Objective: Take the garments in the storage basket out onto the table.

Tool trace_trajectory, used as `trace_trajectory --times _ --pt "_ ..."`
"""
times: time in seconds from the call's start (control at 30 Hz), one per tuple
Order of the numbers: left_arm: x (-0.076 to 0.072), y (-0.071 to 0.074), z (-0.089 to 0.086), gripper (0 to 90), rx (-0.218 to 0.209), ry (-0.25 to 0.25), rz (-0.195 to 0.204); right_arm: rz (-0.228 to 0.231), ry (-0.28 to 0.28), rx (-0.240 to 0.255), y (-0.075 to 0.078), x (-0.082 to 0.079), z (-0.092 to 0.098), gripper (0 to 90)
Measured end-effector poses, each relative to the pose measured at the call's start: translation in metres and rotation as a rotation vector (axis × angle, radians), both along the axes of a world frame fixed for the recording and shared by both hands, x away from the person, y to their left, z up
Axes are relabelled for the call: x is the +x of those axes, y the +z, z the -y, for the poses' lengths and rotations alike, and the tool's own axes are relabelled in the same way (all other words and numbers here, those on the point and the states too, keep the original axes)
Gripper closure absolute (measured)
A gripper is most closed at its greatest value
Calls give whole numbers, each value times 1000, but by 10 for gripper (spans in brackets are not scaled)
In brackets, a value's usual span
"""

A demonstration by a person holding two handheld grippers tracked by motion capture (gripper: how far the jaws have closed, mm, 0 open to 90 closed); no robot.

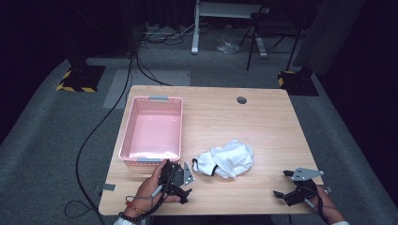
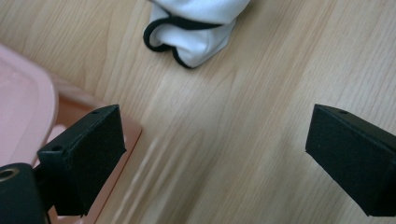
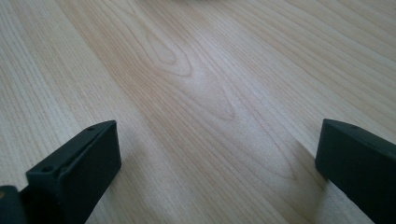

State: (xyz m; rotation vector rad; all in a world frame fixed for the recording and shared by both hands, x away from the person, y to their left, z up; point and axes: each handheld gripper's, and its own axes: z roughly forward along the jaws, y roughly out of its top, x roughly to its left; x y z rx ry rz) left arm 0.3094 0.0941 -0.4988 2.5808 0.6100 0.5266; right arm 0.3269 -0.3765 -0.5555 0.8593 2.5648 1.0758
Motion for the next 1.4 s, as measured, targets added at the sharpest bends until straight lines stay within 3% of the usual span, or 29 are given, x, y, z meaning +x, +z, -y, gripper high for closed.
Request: trace_trajectory --times 0.4,0.63,1.03,1.13,1.17,1.2,1.4 --pt "-4 -11 -27 40 -24 69 -33 0 0 0 0 0 0 2" --pt "-7 -17 -38 38 -41 105 -22 0 1 0 0 0 0 2" --pt "-9 -27 -58 38 -71 171 -43 -1 4 1 0 1 0 2" --pt "-10 -30 -65 36 -94 192 -53 -1 5 1 0 1 1 2" --pt "-11 -31 -70 35 -123 208 -63 -1 5 1 0 1 1 2" --pt "-11 -31 -70 34 -123 208 -63 -1 5 1 0 1 1 2" --pt "-12 -38 -87 23 -213 256 -99 -1 6 1 0 1 1 2"
